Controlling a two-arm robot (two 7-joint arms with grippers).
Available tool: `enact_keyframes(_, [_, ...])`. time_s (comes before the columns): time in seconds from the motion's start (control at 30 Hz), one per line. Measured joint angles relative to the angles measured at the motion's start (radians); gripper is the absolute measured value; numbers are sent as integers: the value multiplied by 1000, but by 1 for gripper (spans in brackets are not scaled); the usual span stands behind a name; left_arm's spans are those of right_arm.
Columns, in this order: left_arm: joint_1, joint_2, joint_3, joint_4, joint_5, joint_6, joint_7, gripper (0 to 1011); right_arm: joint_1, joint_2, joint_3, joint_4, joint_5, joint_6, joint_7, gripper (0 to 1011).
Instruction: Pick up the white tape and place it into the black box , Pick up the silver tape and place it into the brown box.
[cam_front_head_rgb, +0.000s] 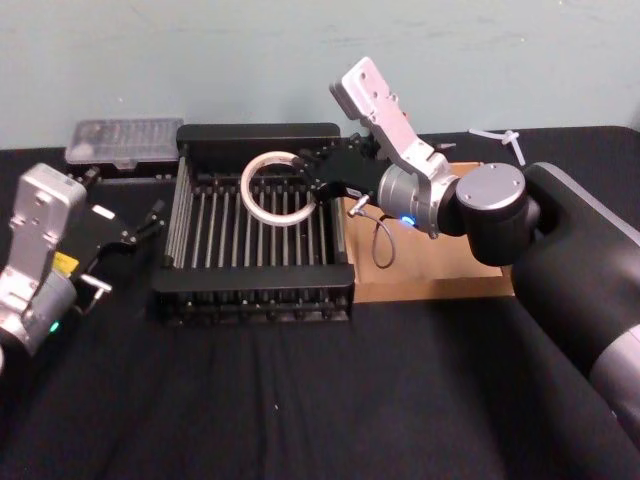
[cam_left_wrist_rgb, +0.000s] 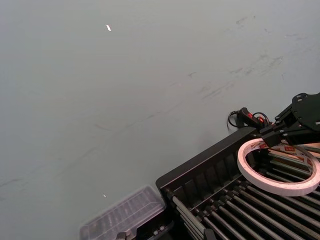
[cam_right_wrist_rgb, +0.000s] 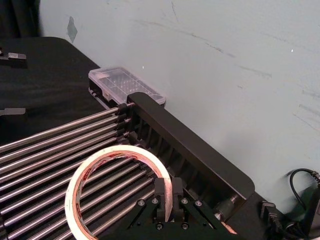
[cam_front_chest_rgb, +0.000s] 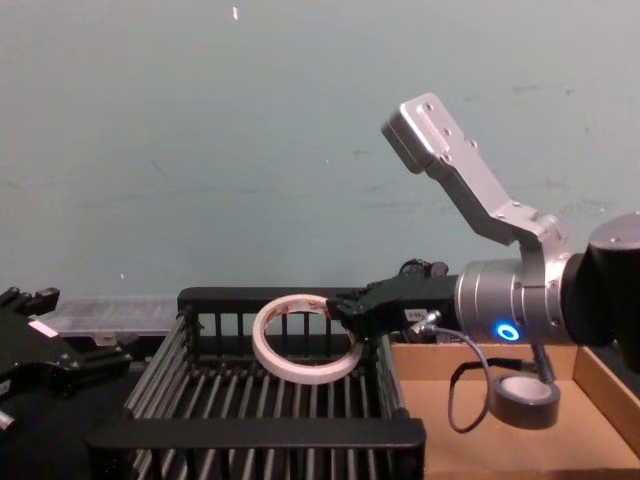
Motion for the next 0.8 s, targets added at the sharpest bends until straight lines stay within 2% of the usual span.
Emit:
enact_keyframes(0.17, [0, 0, 0, 0, 0, 0, 0, 1001, -1, 1, 0, -2, 1, 1, 0, 125])
enact_keyframes(0.2, [0, 0, 0, 0, 0, 0, 0, 1001, -1, 1, 0, -3, 2, 1, 0, 183])
enact_keyframes(0.33, [0, 0, 0, 0, 0, 0, 0, 1001, -2, 2, -1, -4, 3, 1, 0, 251])
enact_keyframes(0.37, [0, 0, 0, 0, 0, 0, 0, 1001, -2, 2, -1, -4, 3, 2, 0, 307])
enact_keyframes(0.57, [0, 0, 0, 0, 0, 0, 0, 1001, -2, 2, -1, -5, 3, 2, 0, 492])
enact_keyframes(0.6, [0, 0, 0, 0, 0, 0, 0, 1001, -2, 2, -1, -5, 3, 2, 0, 553])
enact_keyframes(0.73, [0, 0, 0, 0, 0, 0, 0, 1001, -3, 3, -1, -6, 4, 2, 0, 650])
enact_keyframes(0.8, [0, 0, 0, 0, 0, 0, 0, 1001, -3, 3, -1, -6, 4, 3, 0, 732])
